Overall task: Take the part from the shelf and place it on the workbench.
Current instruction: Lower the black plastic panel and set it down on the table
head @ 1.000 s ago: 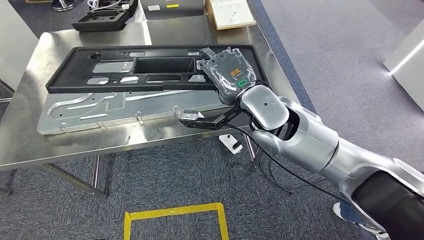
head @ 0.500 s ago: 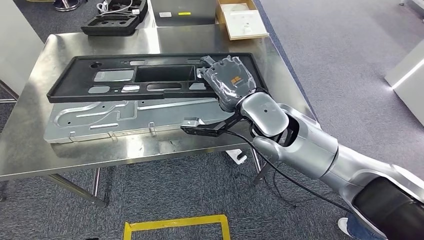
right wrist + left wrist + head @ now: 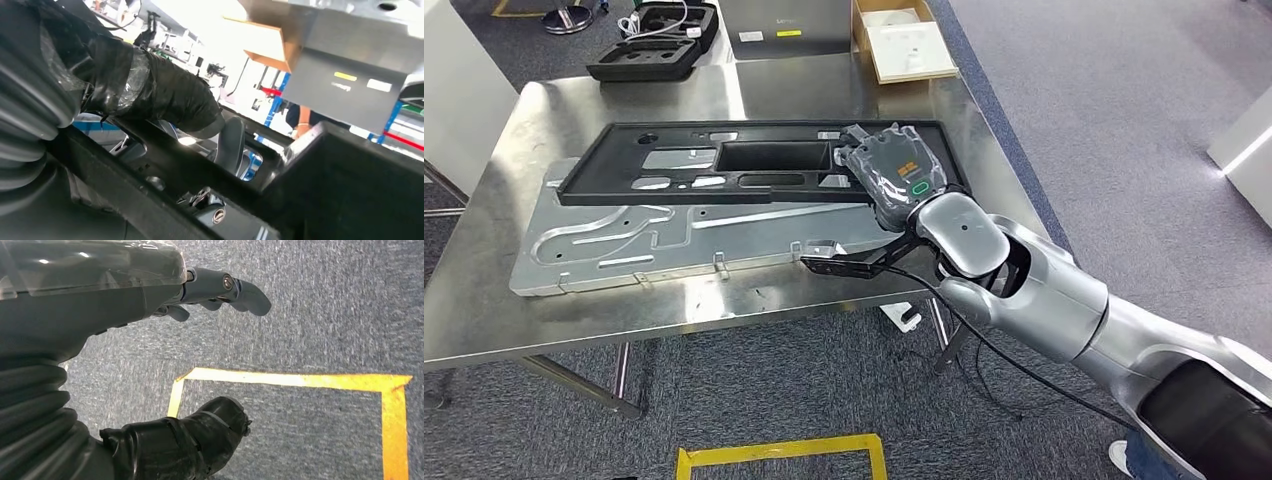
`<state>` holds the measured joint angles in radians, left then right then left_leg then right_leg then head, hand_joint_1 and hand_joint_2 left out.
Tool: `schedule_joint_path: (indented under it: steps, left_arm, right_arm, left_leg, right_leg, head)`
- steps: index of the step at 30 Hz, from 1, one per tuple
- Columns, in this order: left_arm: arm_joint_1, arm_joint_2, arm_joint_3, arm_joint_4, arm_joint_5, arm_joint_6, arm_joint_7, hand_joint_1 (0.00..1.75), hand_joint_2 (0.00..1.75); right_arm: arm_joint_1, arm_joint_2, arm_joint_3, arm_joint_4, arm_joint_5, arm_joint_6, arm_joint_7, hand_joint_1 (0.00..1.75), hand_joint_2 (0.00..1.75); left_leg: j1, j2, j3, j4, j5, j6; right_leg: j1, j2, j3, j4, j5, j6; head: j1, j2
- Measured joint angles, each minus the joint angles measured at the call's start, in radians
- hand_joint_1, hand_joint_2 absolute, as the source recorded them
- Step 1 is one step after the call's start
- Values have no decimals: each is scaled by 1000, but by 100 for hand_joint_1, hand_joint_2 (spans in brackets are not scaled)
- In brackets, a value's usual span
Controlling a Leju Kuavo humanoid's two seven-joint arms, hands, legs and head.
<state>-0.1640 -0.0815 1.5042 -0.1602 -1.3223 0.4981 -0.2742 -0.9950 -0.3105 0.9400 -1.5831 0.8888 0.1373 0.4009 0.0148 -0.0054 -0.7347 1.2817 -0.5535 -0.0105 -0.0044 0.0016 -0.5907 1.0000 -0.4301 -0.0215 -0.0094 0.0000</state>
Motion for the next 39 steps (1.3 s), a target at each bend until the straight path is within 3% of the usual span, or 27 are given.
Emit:
schedule_joint_path:
  steps: [1, 3, 4, 5, 9, 11, 13, 14, 15, 16, 18, 20, 22, 25, 28, 29, 30, 31, 34, 36, 39]
  left_arm:
    - [1, 1, 0, 0, -1, -3, 0, 0, 175]
    - [0, 3, 0, 0, -3, -11, -2, 0, 175]
    - [-1, 3, 0, 1, -4, -13, -2, 0, 175]
    - [-2, 3, 0, 1, -5, -15, -2, 0, 175]
    - [-2, 4, 0, 1, -7, -18, -3, 0, 175]
    - [-2, 6, -1, 1, -9, -20, -3, 0, 175]
    - [-3, 8, -1, 1, -13, -23, -4, 0, 175]
    - [-2, 9, -1, 1, -15, -25, -4, 0, 175]
    - [-2, 10, -1, 1, -16, -26, -4, 0, 175]
    - [-2, 11, -1, 1, -17, -27, -5, 0, 175]
    - [-2, 11, -1, 1, -17, -29, -6, 0, 175]
    - [-3, 11, -1, 1, -16, -29, -8, 0, 175]
    - [-3, 12, -1, 1, -16, -29, -7, 0, 175]
    - [-3, 14, -1, 1, -17, -28, -7, 0, 175]
    - [-3, 17, -2, 1, -19, -28, -8, 0, 175]
    - [-2, 18, -2, 1, -20, -29, -9, 0, 175]
    - [-1, 19, -2, 1, -20, -30, -10, 0, 175]
    - [0, 19, -2, 1, -21, -30, -12, 0, 175]
    - [1, 22, -2, 1, -22, -31, -18, 0, 175]
    - [-1, 24, -2, 1, -24, -31, -19, 0, 175]
    - [0, 24, -3, 1, -25, -31, -19, 0, 175]
  right_arm:
    - [2, -1, 0, 1, -2, 0, 0, 175, 175]
    - [5, -3, 0, 1, -5, 0, 0, 175, 175]
    - [5, -5, -1, 2, -6, 0, 0, 175, 175]
    - [5, -7, -1, 2, -7, 0, 1, 175, 175]
    - [8, -16, -6, 3, -13, 3, 4, 175, 175]
    - [10, -22, -7, 3, -16, 7, 6, 175, 175]
    - [14, -26, -8, 4, -20, 11, 7, 175, 175]
    - [18, -28, -8, 5, -23, 13, 8, 175, 175]
    - [23, -31, -8, 6, -25, 15, 8, 175, 175]
    - [26, -34, -8, 8, -27, 16, 9, 175, 175]
    - [30, -39, -9, 9, -33, 17, 9, 175, 175]
    - [30, -42, -12, 10, -40, 16, 9, 175, 175]
    - [31, -43, -15, 10, -45, 16, 9, 175, 175]
    - [33, -45, -16, 9, -46, 17, 9, 175, 175]
    - [37, -48, -16, 9, -47, 21, 12, 175, 175]
    - [39, -48, -16, 9, -48, 23, 14, 175, 175]
    - [42, -48, -16, 10, -50, 26, 17, 175, 175]
    - [45, -49, -16, 10, -51, 30, 20, 175, 175]
    - [51, -55, -16, 10, -54, 35, 23, 175, 175]
    - [54, -59, -17, 11, -55, 35, 24, 175, 175]
    - [56, -64, -19, 13, -55, 35, 24, 175, 175]
  left_leg:
    - [4, 0, 12, -27, 25, -5]
    - [11, 1, 73, -148, 82, -16]
    - [12, -1, 98, -197, 97, -15]
    - [12, -2, 113, -226, 101, -11]
    - [7, -3, 115, -237, 100, 20]
    - [9, -2, 117, -241, 103, 32]
    - [7, -2, 117, -241, 102, 38]
    - [5, -2, 118, -241, 101, 40]
    - [3, -3, 119, -241, 100, 41]
    - [2, -3, 121, -241, 98, 42]
    - [1, -4, 127, -241, 94, 40]
    - [-1, -4, 127, -241, 91, 34]
    - [-2, -4, 127, -246, 91, 24]
    - [-2, -2, 121, -227, 72, 10]
    - [-2, 0, 40, -62, -4, 4]
    - [-2, 0, 8, -6, -19, 3]
    - [-2, 0, -11, 20, -15, 2]
    - [-2, 0, -12, 11, 6, 2]
    - [-4, 0, 64, -171, 107, 11]
    - [-8, 0, 95, -238, 120, 17]
    - [-6, 0, 105, -254, 118, 28]
  right_leg:
    - [-3, 1, 0, 3, -2, 3]
    - [-9, 2, -2, 16, -11, 16]
    - [-9, 2, -6, 25, -16, 23]
    - [-8, 3, -10, 31, -20, 30]
    - [-9, 4, -20, 42, -27, 48]
    - [-11, 3, -54, 112, -65, 54]
    - [-12, 2, -119, 243, -118, 58]
    - [-12, 2, -149, 294, -131, 58]
    - [-12, 2, -164, 314, -125, 57]
    - [-11, 2, -160, 294, -102, 54]
    - [-8, 2, -108, 168, -32, 43]
    - [0, 2, -60, 61, 4, 34]
    - [6, 2, -48, 37, 4, 30]
    - [-2, 1, -36, 21, 8, 17]
    - [-1, 0, -27, 14, 6, 3]
    - [0, 1, -26, 15, 4, 0]
    - [1, 2, -24, 17, 1, -1]
    - [2, 3, -21, 19, -2, -2]
    - [4, 4, -13, 30, -18, 4]
    - [6, 5, -16, 34, -23, 12]
    - [6, 5, -18, 34, -27, 24]
  head:
    - [0, 0]
    - [-1, 0]
    - [-1, 0]
    - [-1, 0]
    - [2, 0]
    - [5, 0]
    - [6, 0]
    - [7, 0]
    - [7, 0]
    - [7, 0]
    - [7, 0]
    - [6, 0]
    - [7, 0]
    - [6, 0]
    - [4, 0]
    - [4, 0]
    - [4, 0]
    - [4, 0]
    - [4, 0]
    - [4, 0]
    - [5, 0]
